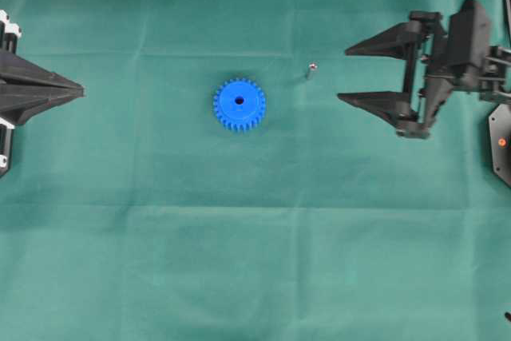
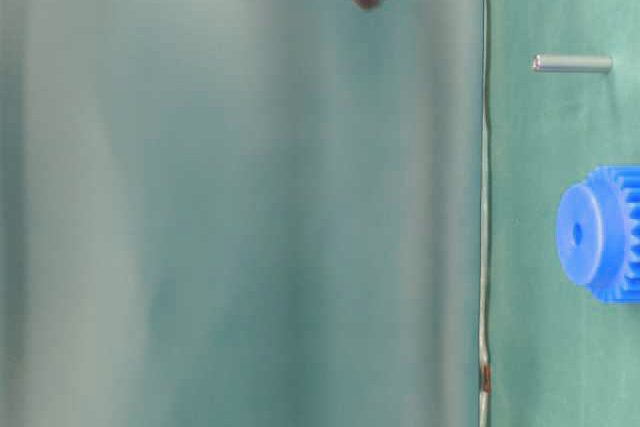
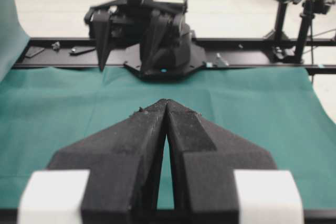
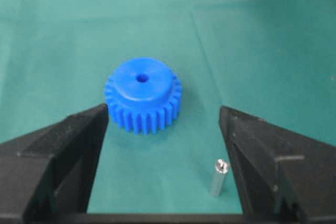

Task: Insert the shaft placed at a random location into the center hole of the medium gear at another random location.
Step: 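Move the right gripper open toward the silver shaft beside the gear, then lower the right gripper and close it on the silver shaft, then lift the shaft upright and carry it left over the blue gear, then align the held shaft above the gear's center hole and lower it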

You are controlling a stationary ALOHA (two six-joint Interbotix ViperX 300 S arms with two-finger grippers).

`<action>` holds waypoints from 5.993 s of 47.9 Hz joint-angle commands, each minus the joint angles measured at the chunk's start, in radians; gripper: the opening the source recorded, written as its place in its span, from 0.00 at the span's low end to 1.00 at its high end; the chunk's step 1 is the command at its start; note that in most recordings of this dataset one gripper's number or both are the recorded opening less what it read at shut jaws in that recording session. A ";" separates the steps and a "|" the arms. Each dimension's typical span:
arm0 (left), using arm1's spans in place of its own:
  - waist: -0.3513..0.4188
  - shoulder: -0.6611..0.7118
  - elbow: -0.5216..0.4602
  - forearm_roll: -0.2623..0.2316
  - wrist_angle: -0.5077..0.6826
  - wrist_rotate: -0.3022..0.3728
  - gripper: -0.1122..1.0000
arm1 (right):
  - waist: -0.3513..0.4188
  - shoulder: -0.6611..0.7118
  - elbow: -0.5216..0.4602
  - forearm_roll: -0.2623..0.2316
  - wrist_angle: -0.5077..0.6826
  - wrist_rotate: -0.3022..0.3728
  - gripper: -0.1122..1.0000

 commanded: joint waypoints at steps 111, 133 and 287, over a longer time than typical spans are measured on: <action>0.000 0.006 -0.020 0.003 0.021 -0.006 0.10 | -0.092 0.354 -0.141 0.021 -0.118 -0.005 0.22; 0.000 0.006 -0.020 0.003 0.021 -0.008 0.10 | -0.091 0.245 -0.149 0.020 -0.003 -0.005 0.22; 0.000 0.006 -0.020 0.003 0.040 -0.008 0.10 | 0.072 0.488 -0.485 0.025 0.023 0.017 0.22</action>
